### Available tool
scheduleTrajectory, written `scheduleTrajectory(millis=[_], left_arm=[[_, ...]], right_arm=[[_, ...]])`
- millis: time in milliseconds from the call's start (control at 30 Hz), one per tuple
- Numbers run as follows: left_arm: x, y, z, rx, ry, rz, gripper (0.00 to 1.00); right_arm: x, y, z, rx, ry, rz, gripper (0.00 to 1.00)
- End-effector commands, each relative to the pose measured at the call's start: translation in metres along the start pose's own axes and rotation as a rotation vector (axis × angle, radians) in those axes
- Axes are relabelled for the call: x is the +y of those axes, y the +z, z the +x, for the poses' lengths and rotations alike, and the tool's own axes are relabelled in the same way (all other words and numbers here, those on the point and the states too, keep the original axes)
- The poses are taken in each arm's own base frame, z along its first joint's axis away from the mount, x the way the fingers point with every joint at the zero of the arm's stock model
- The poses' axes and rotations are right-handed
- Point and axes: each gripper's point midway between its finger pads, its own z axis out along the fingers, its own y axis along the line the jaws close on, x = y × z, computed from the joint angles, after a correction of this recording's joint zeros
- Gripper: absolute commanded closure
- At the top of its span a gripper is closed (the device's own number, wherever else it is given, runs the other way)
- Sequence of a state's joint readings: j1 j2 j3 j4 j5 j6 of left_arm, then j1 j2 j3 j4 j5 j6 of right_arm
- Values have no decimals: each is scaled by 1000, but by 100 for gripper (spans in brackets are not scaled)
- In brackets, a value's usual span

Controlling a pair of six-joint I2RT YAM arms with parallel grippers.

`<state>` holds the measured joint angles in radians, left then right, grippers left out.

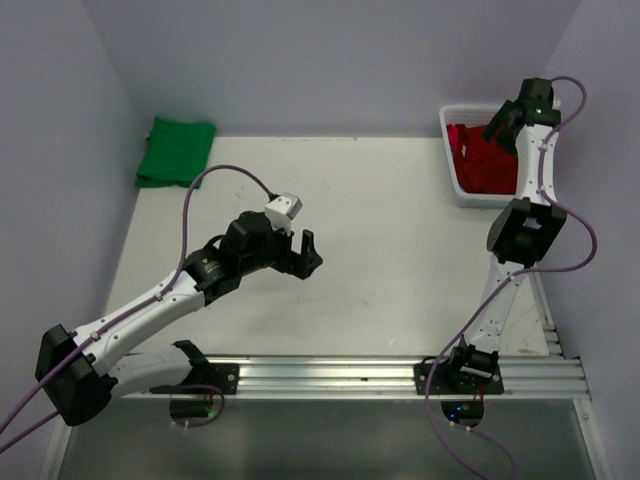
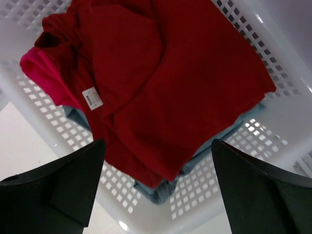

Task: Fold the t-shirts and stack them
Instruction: Grab crumpled tshirt from bin with the right arm

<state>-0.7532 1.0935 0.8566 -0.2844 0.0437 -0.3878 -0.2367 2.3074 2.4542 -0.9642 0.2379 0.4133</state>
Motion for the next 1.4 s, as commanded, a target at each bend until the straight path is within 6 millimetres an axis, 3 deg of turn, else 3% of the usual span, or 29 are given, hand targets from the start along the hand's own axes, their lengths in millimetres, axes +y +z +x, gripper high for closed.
scheduleTrajectory(millis=[0,33,67,133,367,533,633,700,733,767,800,833,900,967,1067,1267,1300,1333,1367], left_arm=[[3,-3,7,-4,-34,-13,0],[3,-2,10,0,-38,-14,0],[5,-2,11,0,-50,-19,0],[7,-1,16,5,-59,-25,0],[11,-3,22,11,-82,-44,0],[18,-12,23,2,-100,-88,0],[20,-16,26,-5,-118,-96,0],[20,-16,28,-1,-132,-98,0],[20,-16,28,0,-141,-100,0],[20,-16,28,0,-146,-100,0],[20,-17,28,2,-150,-101,0],[20,-17,29,3,-155,-103,0],[19,-17,29,0,-170,-101,0],[17,-17,28,-4,-180,-94,0],[15,-18,26,-12,-187,-81,0],[9,-17,24,-20,-191,-51,0],[9,-17,23,-25,-193,-46,0],[8,-17,23,-25,-193,-44,0],[8,-18,22,-33,-193,-39,0]], right_arm=[[37,7,-17,-4,103,-237,8],[53,11,-9,47,102,-340,8],[53,28,0,81,112,-352,9],[64,33,1,102,117,-428,10],[73,78,29,178,189,-484,12],[68,107,49,213,220,-433,17],[55,119,57,208,228,-353,22],[47,126,66,215,217,-308,37],[46,130,75,232,208,-292,63],[46,131,77,233,205,-287,63],[45,135,85,249,198,-280,95],[45,135,88,256,192,-281,100],[50,134,96,268,166,-300,100],[55,126,96,262,146,-326,100],[67,103,70,166,126,-413,100],[91,16,13,-17,125,-609,100],[94,8,15,-20,121,-630,100],[99,-19,0,-72,112,-663,100],[103,-31,-7,-107,103,-684,100]])
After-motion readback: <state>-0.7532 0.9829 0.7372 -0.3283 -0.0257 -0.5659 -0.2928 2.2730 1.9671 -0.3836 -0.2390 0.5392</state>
